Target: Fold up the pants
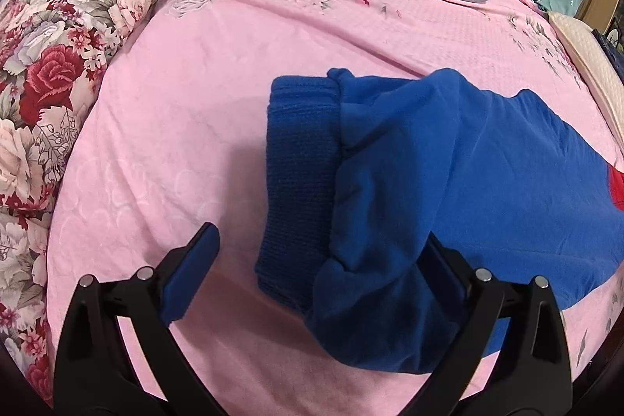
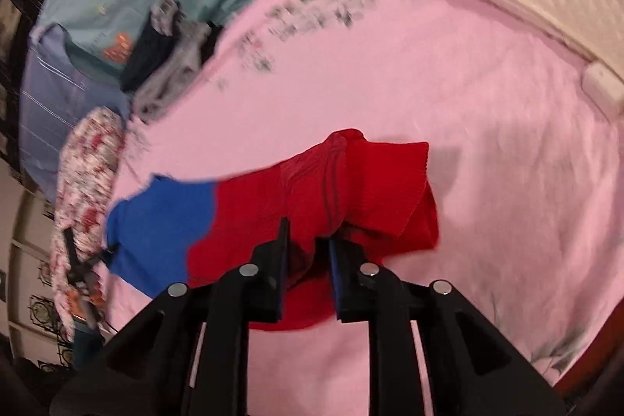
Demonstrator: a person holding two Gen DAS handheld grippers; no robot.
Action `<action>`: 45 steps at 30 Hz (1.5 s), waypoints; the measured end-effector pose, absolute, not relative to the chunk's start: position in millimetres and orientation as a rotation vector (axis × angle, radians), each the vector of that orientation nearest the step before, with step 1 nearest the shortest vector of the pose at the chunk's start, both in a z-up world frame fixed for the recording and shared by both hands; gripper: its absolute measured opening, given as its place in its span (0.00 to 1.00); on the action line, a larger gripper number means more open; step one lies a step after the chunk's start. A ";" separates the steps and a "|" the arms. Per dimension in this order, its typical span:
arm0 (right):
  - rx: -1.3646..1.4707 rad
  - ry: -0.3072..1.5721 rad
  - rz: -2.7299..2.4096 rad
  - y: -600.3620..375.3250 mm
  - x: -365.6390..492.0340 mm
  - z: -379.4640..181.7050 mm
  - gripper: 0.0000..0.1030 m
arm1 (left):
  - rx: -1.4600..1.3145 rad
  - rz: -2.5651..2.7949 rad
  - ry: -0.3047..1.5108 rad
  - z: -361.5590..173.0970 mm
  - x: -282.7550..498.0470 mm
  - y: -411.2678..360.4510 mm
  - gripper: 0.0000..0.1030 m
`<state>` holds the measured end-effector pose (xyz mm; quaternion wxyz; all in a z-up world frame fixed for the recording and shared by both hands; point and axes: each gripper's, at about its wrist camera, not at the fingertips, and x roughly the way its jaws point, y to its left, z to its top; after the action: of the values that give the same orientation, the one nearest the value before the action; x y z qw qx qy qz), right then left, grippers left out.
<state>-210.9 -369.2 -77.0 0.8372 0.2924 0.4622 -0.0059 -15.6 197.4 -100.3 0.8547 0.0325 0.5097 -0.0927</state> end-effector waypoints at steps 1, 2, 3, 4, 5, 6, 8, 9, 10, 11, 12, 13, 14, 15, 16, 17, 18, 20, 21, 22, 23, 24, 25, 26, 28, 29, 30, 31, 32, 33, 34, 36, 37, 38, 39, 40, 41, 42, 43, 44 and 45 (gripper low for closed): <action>0.657 0.991 -0.026 -373.0 -217.0 -86.4 0.20 | 0.072 -0.195 1.067 -99.8 -17.3 196.5 0.97; 0.721 0.963 -0.001 -377.4 -223.9 -88.6 0.28 | 0.074 -0.195 1.065 -99.4 -18.8 196.4 0.97; 0.792 0.929 0.018 -384.5 -232.7 -87.7 0.37 | 0.074 -0.192 1.064 -98.9 -20.1 196.4 0.97; 0.830 0.904 0.009 -390.6 -241.1 -84.7 0.58 | 0.071 -0.190 1.065 -98.4 -20.9 196.6 0.97; 0.840 0.882 -0.011 -394.2 -247.7 -81.2 0.67 | 0.069 -0.188 1.065 -97.9 -21.6 196.6 0.97; 0.840 0.868 -0.030 -397.4 -252.1 -79.6 0.67 | 0.068 -0.183 1.063 -97.6 -22.1 196.2 0.97; 0.858 0.888 -0.017 -398.7 -249.4 -85.0 0.67 | 0.066 -0.176 1.065 -98.0 -23.2 194.7 0.96; 0.890 0.900 -0.005 -398.7 -243.5 -92.4 0.67 | 0.066 -0.174 1.065 -98.3 -24.4 194.0 0.96; 0.909 0.919 -0.001 -397.3 -236.9 -99.9 0.68 | 0.066 -0.171 1.066 -98.9 -25.5 193.0 0.96; 0.916 0.936 0.001 -394.9 -232.2 -104.8 0.69 | 0.067 -0.167 1.065 -99.5 -26.0 192.7 0.96; 0.914 0.921 0.007 -392.4 -225.0 -108.1 0.70 | 0.066 -0.163 1.065 -99.9 -26.1 192.6 0.96; 0.903 0.903 0.012 -389.4 -219.9 -108.5 0.71 | 0.061 -0.160 1.068 -100.6 -25.8 193.0 0.96; 0.908 0.888 0.031 -388.2 -214.2 -110.4 0.71 | 0.053 -0.157 1.073 -101.2 -25.0 193.8 0.96; 0.916 0.872 0.061 -386.5 -209.2 -113.2 0.69 | 0.041 -0.154 1.077 -101.3 -24.4 194.4 0.96; 0.907 0.863 0.088 -384.0 -203.9 -115.8 0.44 | 0.035 -0.149 1.077 -100.9 -24.5 194.3 0.96; 0.901 0.869 0.114 -383.3 -200.4 -117.5 0.21 | 0.032 -0.144 1.074 -99.5 -24.6 193.3 0.96; 0.904 0.864 0.144 -385.1 -195.3 -115.7 0.21 | 0.030 -0.142 1.067 -97.9 -25.2 191.3 0.95; 0.833 0.786 0.168 -388.4 -189.3 -87.4 0.18 | 0.037 -0.154 1.050 -93.9 -28.9 183.0 0.95; 0.803 0.740 0.177 -391.3 -189.6 -70.9 0.18 | 0.050 -0.160 1.048 -93.7 -31.2 177.4 0.95; 0.778 0.693 0.181 -394.3 -190.7 -53.1 0.18 | 0.058 -0.169 1.049 -94.7 -32.9 173.1 0.96; 0.746 0.661 0.172 -396.8 -192.6 -39.4 0.18 | 0.067 -0.185 1.053 -97.2 -34.3 167.8 0.96; 0.709 0.654 0.141 -398.8 -193.8 -33.8 0.18 | 0.081 -0.194 1.057 -100.3 -35.9 162.9 0.97; 0.675 0.673 0.081 -402.2 -195.3 -34.6 0.20 | 0.106 -0.182 1.055 -104.0 -36.5 158.7 0.97; 0.673 0.711 0.031 -407.4 -194.9 -43.3 0.27 | 0.115 -0.178 1.048 -105.1 -36.3 157.6 0.97; 0.702 0.869 -0.106 -422.4 -195.5 -80.5 0.52 | 0.084 -0.179 1.063 -103.7 -33.3 163.7 0.97; 0.743 0.915 -0.143 -431.0 -199.8 -96.3 0.53 | 0.063 -0.177 1.070 -102.5 -32.0 168.1 0.97; 0.826 0.902 -0.115 -440.7 -207.9 -106.6 0.53 | 0.055 -0.173 1.073 -101.9 -31.5 171.0 0.97; 0.923 0.855 -0.077 -449.5 -217.6 -112.4 0.56 | 0.054 -0.167 1.074 -102.1 -30.7 172.6 0.97; 0.978 0.817 -0.066 -455.9 -226.4 -115.1 0.57 | 0.055 -0.161 1.077 -103.0 -30.0 172.5 0.97; 0.999 0.787 -0.061 -461.1 -232.0 -114.8 0.58 | 0.057 -0.154 1.077 -103.8 -29.7 172.1 0.97; 0.995 0.780 -0.060 -462.9 -233.1 -114.3 0.61 | 0.063 -0.143 1.073 -104.0 -29.7 170.9 0.97; 1.007 0.757 -0.006 -461.7 -230.3 -115.7 0.62 | 0.074 -0.126 1.062 -103.0 -31.1 169.3 0.97; 0.998 0.768 0.012 -458.4 -224.4 -116.0 0.62 | 0.075 -0.121 1.060 -102.7 -31.7 169.5 0.97; 0.968 0.779 0.012 -454.0 -218.9 -116.0 0.62 | 0.071 -0.118 1.059 -102.5 -32.4 170.2 0.97; 0.933 0.788 0.019 -448.5 -210.3 -116.0 0.62 | 0.070 -0.118 1.058 -102.3 -33.4 169.9 0.97; 0.916 0.798 0.037 -444.1 -202.2 -118.1 0.62 | 0.082 -0.123 1.056 -101.6 -35.6 168.4 0.97; 0.898 0.806 0.055 -439.5 -192.9 -119.3 0.62 | 0.106 -0.132 1.053 -100.3 -38.8 166.6 0.97; 0.881 0.810 0.079 -433.7 -186.3 -120.6 0.62 | 0.128 -0.138 1.046 -98.4 -42.6 165.6 0.96; 0.863 0.806 0.096 -429.5 -180.9 -121.4 0.61 | 0.146 -0.149 1.035 -94.4 -48.0 164.9 0.96; 0.850 0.803 0.104 -427.0 -178.5 -122.9 0.46 | 0.149 -0.160 1.026 -89.9 -52.5 165.9 0.96; 0.839 0.818 0.117 -424.1 -177.9 -124.9 0.33 | 0.143 -0.172 1.017 -84.8 -56.5 167.6 0.96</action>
<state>-177.9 -424.1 -124.9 0.8317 0.3957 0.3856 0.0554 -56.5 167.6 -84.8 0.8676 0.0684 0.4857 -0.0820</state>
